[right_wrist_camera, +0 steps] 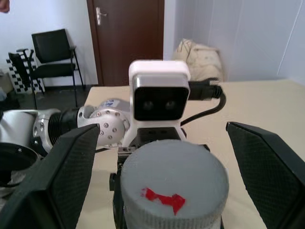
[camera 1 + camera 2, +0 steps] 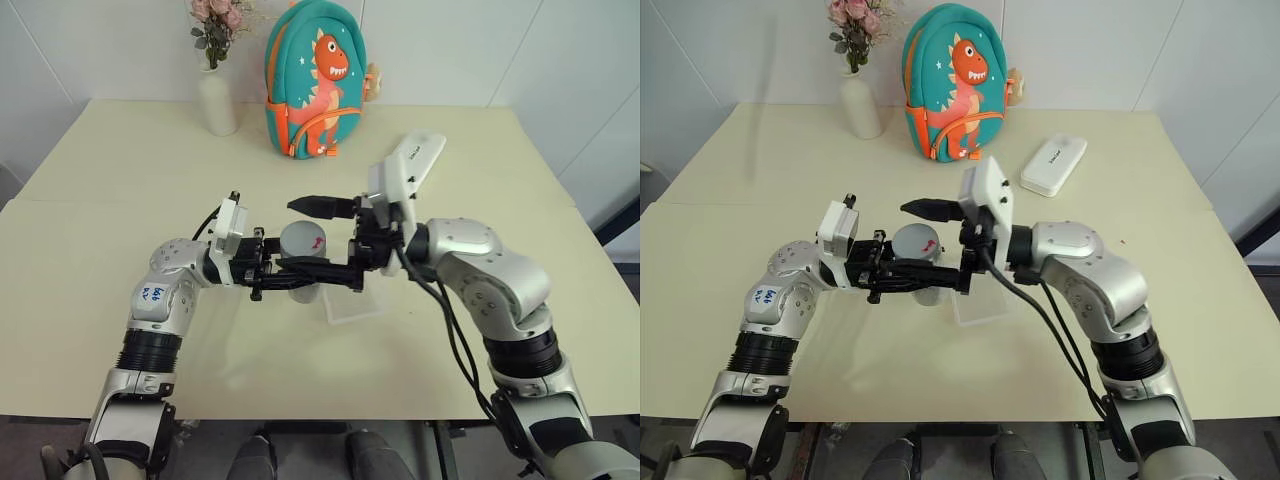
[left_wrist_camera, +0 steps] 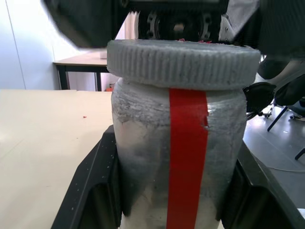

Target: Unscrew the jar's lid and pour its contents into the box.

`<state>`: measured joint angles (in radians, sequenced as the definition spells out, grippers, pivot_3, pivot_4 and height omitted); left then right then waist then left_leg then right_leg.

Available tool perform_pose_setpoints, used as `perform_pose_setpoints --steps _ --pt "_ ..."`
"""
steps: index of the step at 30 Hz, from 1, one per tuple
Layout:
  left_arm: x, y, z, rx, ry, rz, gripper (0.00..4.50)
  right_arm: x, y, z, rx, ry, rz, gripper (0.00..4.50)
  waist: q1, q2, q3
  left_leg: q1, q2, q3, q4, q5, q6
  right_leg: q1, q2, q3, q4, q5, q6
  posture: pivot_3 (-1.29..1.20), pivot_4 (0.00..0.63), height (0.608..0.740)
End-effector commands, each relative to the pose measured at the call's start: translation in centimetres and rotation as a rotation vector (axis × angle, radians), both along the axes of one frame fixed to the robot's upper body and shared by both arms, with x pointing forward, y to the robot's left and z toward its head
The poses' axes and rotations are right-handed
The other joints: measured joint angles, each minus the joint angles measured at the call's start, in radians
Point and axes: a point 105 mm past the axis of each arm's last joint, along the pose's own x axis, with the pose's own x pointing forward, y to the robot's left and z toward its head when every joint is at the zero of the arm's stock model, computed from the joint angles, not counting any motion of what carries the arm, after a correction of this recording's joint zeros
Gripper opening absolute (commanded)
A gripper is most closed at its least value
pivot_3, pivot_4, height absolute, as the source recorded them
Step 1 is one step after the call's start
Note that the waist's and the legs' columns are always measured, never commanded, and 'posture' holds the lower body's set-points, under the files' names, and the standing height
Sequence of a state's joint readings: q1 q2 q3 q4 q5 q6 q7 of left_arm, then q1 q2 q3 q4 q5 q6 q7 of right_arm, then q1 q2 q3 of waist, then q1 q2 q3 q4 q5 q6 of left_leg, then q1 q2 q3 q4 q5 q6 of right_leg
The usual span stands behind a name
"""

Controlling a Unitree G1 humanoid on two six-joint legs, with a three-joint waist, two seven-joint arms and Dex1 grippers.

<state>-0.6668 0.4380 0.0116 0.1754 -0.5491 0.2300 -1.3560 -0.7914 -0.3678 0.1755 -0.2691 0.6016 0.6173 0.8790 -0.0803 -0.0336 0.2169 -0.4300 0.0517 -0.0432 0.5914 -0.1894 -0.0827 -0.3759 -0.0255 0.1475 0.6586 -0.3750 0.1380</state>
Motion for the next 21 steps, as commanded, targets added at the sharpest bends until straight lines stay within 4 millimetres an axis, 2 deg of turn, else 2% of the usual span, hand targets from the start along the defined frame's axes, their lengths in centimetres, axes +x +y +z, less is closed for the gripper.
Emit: perform_pose_setpoints --steps 1,11,21 --pt "-0.2 -0.4 1.2 -0.008 -0.056 -0.027 2.00 -0.5 0.4 1.5 0.030 -0.078 0.020 4.46 0.000 0.000 0.000 0.000 0.000 0.000 0.000 0.000 0.000 0.000 0.000 0.000 0.000 0.000 0.000 0.00 0.150 0.740" --pt "-0.4 -0.7 1.1 0.000 -0.061 -0.030 2.00 0.6 0.9 1.8 0.026 -0.104 -0.018 4.46 -0.001 0.000 0.000 0.000 0.000 0.000 0.000 0.000 0.000 0.000 0.000 0.000 0.000 0.000 0.000 0.00 0.150 0.740" --pt "-0.3 -0.2 1.2 0.001 -0.062 -0.009 2.00 1.2 -1.7 1.8 -0.020 -0.121 -0.090 4.46 0.000 0.000 0.000 0.000 0.000 -0.001 0.000 0.000 0.000 0.000 0.000 -0.001 0.000 0.000 0.000 0.00 0.150 0.740"
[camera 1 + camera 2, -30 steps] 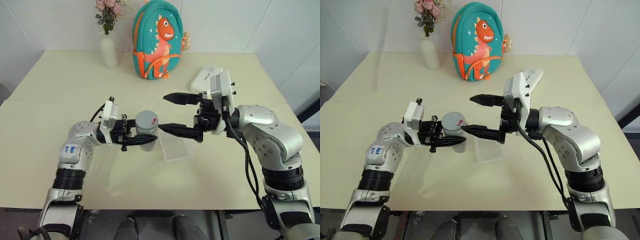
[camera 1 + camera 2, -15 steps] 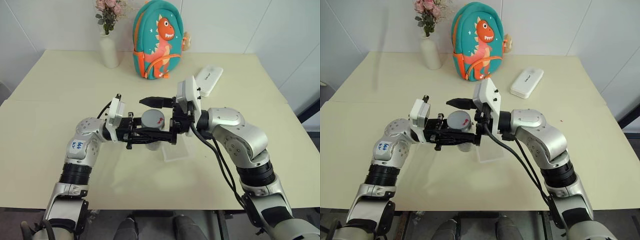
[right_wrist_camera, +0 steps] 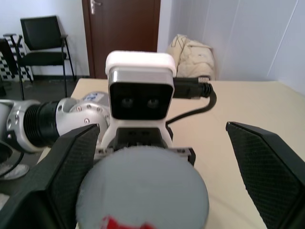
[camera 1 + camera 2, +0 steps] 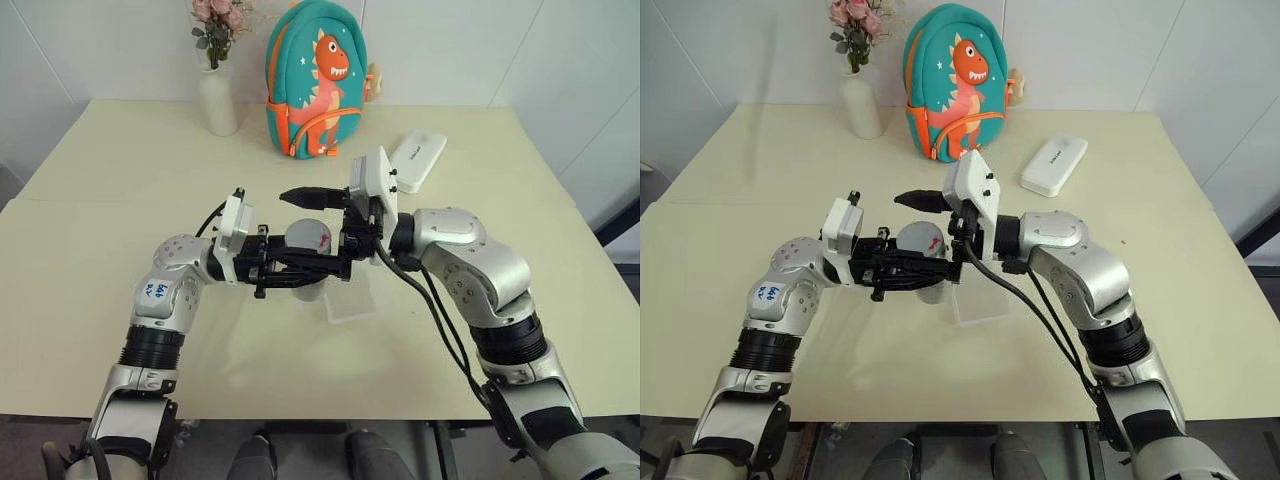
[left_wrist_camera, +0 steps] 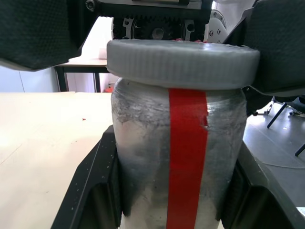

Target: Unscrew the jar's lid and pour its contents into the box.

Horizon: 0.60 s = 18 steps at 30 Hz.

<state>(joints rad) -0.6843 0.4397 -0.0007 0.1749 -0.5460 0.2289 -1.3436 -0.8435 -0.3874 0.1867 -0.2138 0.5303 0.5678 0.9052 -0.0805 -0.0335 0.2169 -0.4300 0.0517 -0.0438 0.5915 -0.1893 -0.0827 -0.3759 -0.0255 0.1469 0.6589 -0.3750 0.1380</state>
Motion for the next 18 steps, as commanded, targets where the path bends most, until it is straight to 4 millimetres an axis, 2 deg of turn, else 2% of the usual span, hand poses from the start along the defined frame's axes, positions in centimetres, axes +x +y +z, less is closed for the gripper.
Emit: perform_pose_setpoints --steps 1,18 --pt "-0.5 0.2 0.8 -0.006 -0.049 -0.007 2.00 0.1 -1.9 1.2 0.019 -0.048 -0.059 4.46 0.000 0.000 0.000 0.000 0.000 0.000 0.000 0.000 0.000 0.000 0.000 0.000 0.000 0.000 0.000 0.00 0.150 0.740" --pt "-0.4 0.6 0.6 -0.006 -0.043 0.013 2.00 0.4 -5.2 1.4 -0.016 -0.045 -0.182 4.46 0.001 0.000 0.000 0.000 0.000 0.000 0.000 0.000 0.000 0.000 0.000 0.000 0.000 0.000 0.000 0.00 0.150 0.740"
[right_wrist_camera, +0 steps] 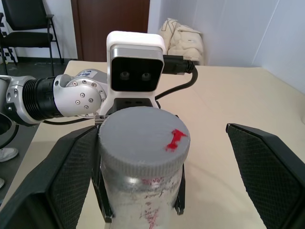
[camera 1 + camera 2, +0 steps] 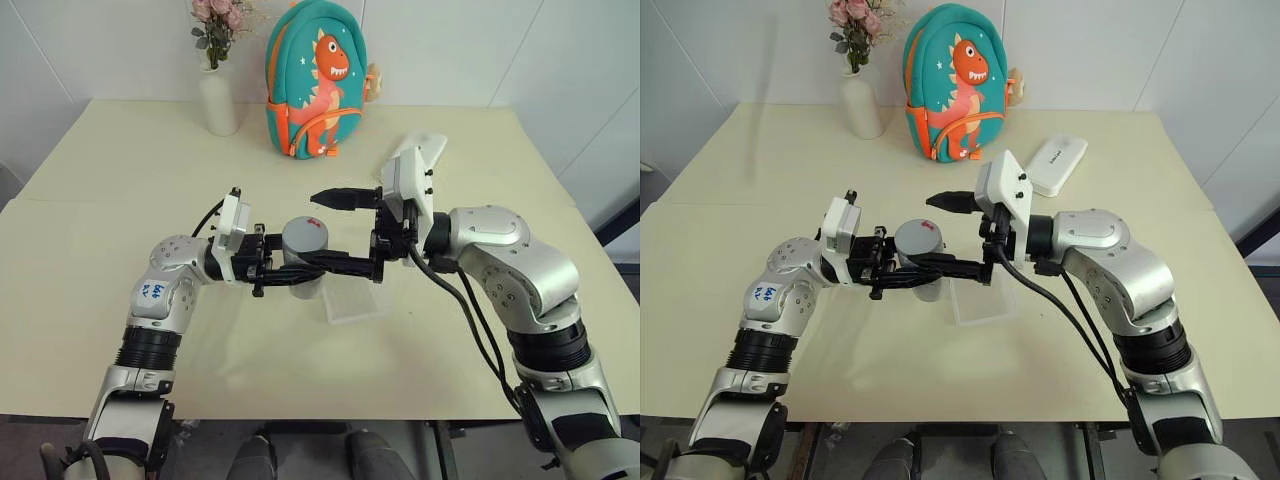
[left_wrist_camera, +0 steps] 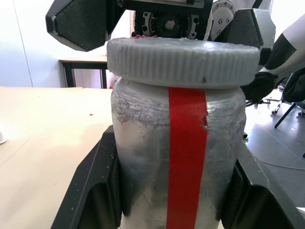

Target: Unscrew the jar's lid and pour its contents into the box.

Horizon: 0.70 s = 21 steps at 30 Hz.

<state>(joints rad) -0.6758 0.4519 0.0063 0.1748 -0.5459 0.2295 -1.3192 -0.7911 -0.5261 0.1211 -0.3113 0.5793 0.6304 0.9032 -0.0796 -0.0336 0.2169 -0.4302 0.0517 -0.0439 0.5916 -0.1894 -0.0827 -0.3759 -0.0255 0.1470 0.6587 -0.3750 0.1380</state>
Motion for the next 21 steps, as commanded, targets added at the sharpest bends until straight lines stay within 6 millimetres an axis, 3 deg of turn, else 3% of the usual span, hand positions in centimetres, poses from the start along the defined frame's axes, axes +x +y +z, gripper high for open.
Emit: perform_pose_setpoints --steps 1,14,21 --pt "-0.7 0.2 0.6 -0.004 -0.049 -0.024 2.00 0.6 -2.1 1.3 0.033 -0.038 -0.102 4.46 0.001 0.000 0.000 0.000 0.000 0.000 0.000 0.000 0.000 0.000 0.000 0.000 0.000 0.000 0.000 0.00 0.150 0.740" --pt "-0.5 0.5 0.5 0.000 -0.046 -0.018 2.00 -2.0 -3.1 1.4 0.034 0.013 -0.054 4.46 0.002 0.000 0.000 0.000 0.000 0.000 0.000 0.000 0.000 0.000 0.000 0.000 0.000 0.000 0.000 0.00 0.150 0.740" --pt "-0.3 0.0 0.5 -0.001 -0.050 -0.030 2.00 -2.6 -0.6 2.2 0.110 0.026 0.028 4.46 -0.003 0.000 0.000 0.000 0.000 0.000 0.000 0.000 0.000 0.000 0.000 0.000 0.000 0.000 0.000 0.00 0.150 0.740"
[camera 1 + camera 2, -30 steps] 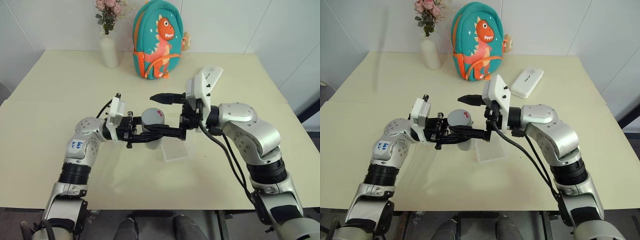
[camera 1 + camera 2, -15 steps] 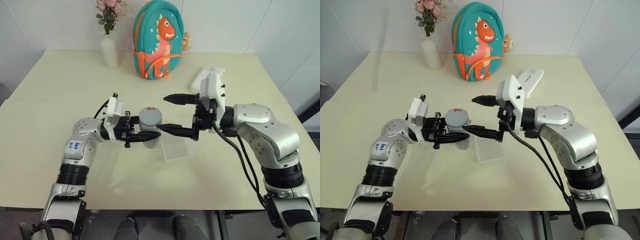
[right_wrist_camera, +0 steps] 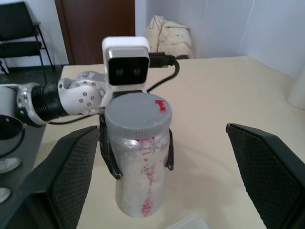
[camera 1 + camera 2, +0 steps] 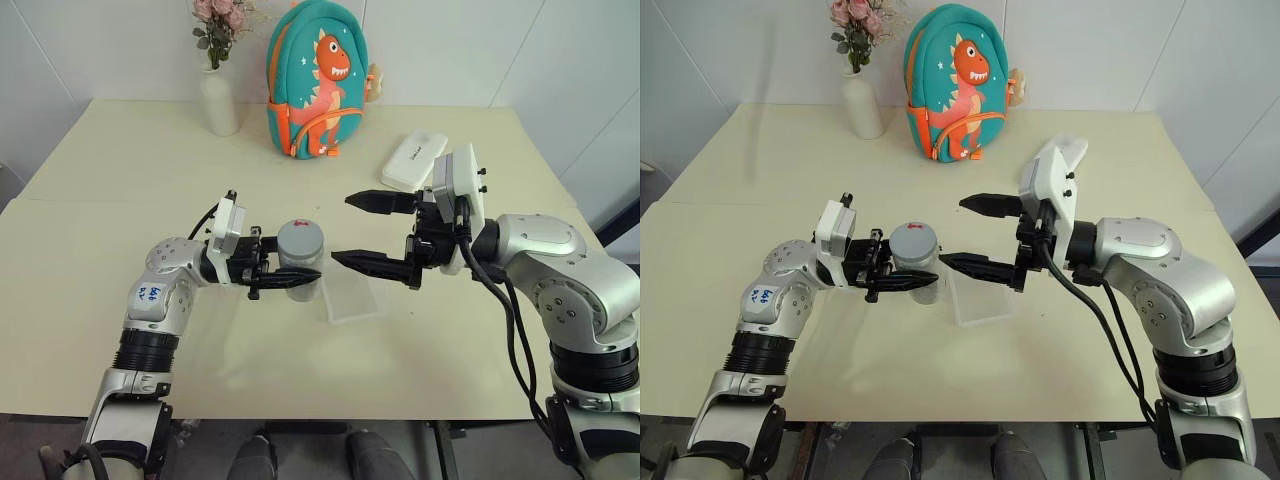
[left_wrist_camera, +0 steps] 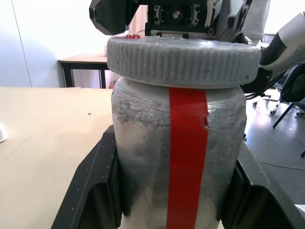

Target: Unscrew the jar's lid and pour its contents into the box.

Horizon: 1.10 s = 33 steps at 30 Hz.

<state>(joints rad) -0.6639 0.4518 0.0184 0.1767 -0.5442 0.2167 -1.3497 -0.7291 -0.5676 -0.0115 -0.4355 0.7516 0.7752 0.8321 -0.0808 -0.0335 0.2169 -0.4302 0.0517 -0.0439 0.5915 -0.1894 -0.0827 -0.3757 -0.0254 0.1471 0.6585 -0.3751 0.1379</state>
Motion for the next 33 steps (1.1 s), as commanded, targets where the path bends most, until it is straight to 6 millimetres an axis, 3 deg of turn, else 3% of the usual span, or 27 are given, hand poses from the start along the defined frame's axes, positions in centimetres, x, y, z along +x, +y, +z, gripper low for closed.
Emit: perform_pose_setpoints --steps 1,16,24,33 --pt "0.0 -0.4 0.7 0.000 -0.043 -0.017 2.00 -0.6 1.8 1.1 0.041 -0.049 0.045 4.46 -0.001 0.000 0.000 0.000 0.000 0.000 0.000 0.000 0.000 0.000 0.000 0.000 0.000 0.000 0.000 0.00 0.150 0.740" --pt "-0.5 -1.7 0.9 -0.006 -0.066 -0.057 2.00 0.0 5.9 -0.4 0.024 -0.056 0.138 4.46 0.000 0.000 0.000 0.000 0.000 -0.001 0.000 0.000 0.000 0.000 0.000 -0.001 0.000 0.000 0.000 0.00 0.150 0.740" --pt "-0.6 -1.7 0.8 -0.009 -0.065 -0.057 2.00 0.6 6.2 -0.5 0.023 -0.071 0.136 4.46 0.000 0.000 0.000 -0.001 0.000 -0.001 0.000 0.000 0.000 0.000 0.000 -0.001 0.000 0.000 0.000 0.00 0.150 0.740" --pt "-0.6 -1.6 0.8 -0.008 -0.064 -0.053 2.00 2.1 5.2 -0.3 0.009 -0.092 0.064 4.46 0.001 0.000 0.000 -0.001 0.000 -0.001 0.000 0.000 0.000 0.000 0.000 -0.001 0.000 0.000 0.000 0.00 0.150 0.740"
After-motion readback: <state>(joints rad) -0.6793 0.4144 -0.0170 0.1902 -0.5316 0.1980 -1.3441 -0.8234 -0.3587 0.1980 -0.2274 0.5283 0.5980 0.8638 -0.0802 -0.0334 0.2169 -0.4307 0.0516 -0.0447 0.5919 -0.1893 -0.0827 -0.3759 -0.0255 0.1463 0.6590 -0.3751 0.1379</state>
